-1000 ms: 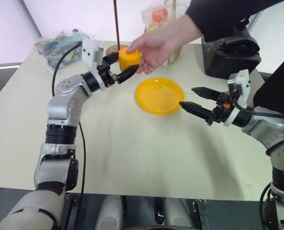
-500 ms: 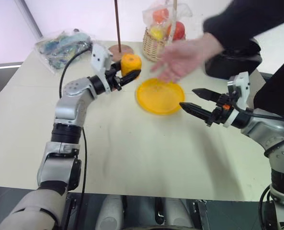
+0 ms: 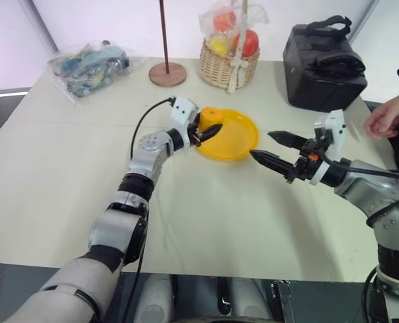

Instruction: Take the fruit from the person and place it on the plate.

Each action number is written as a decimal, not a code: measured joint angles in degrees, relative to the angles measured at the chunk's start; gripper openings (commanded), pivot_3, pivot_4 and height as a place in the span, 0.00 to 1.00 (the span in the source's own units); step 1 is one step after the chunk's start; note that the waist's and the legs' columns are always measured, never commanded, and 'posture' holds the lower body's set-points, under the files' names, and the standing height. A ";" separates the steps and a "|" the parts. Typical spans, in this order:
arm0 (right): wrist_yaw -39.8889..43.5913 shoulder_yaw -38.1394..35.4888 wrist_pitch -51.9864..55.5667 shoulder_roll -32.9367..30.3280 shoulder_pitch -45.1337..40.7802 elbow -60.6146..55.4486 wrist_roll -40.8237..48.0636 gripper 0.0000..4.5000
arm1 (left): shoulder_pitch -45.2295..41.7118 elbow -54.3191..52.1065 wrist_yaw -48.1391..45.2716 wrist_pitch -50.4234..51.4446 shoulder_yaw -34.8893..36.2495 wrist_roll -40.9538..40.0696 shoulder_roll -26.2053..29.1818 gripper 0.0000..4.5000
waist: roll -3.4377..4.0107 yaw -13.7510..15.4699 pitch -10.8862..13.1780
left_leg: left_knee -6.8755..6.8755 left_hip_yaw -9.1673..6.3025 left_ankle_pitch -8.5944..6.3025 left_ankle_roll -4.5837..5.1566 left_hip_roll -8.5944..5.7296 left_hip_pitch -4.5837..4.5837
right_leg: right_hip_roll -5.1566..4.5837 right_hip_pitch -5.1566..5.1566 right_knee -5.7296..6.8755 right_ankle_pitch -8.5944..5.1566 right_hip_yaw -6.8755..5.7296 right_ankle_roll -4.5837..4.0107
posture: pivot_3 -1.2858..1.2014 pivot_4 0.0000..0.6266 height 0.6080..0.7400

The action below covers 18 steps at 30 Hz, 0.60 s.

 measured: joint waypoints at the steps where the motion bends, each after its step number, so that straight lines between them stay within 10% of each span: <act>1: -0.25 -0.05 0.00 0.00 0.25 -0.23 0.03 1.00 | -0.93 2.19 1.01 -1.31 0.14 0.37 -0.22 0.56 | 0.00 0.00 0.00 | 0.00 0.00 0.00 0.01 0.00 0.00 | 0.00 0.00 0.00 0.00 0.00 0.00 | 0.52 0.24 1.00; 11: -1.69 -0.26 0.05 -0.07 2.38 -1.30 0.00 1.00 | -2.97 11.85 5.70 -6.92 2.50 2.65 -2.42 0.56 | -0.01 0.05 0.00 | 0.01 0.00 -0.01 0.01 0.00 -0.01 | 0.00 0.00 -0.01 0.00 -0.01 0.01 | 0.52 0.24 1.00; 14: -1.71 -0.26 -0.05 -0.40 3.07 -1.30 -0.91 1.00 | -3.41 12.12 5.22 -7.08 3.33 2.58 -2.71 0.98 | -0.01 0.06 0.00 | 0.00 0.00 -0.01 0.01 0.00 -0.01 | 0.00 0.00 -0.01 0.00 -0.01 0.01 | 0.52 0.24 1.00; 18: -1.73 -0.26 -0.05 -0.39 3.25 -1.30 -1.41 1.00 | -3.46 12.12 4.82 -7.84 4.76 2.54 -3.19 0.99 | -0.01 0.05 0.00 | 0.00 0.00 -0.01 0.01 0.00 -0.01 | 0.00 0.01 -0.01 0.00 -0.01 0.01 | 0.52 0.24 1.00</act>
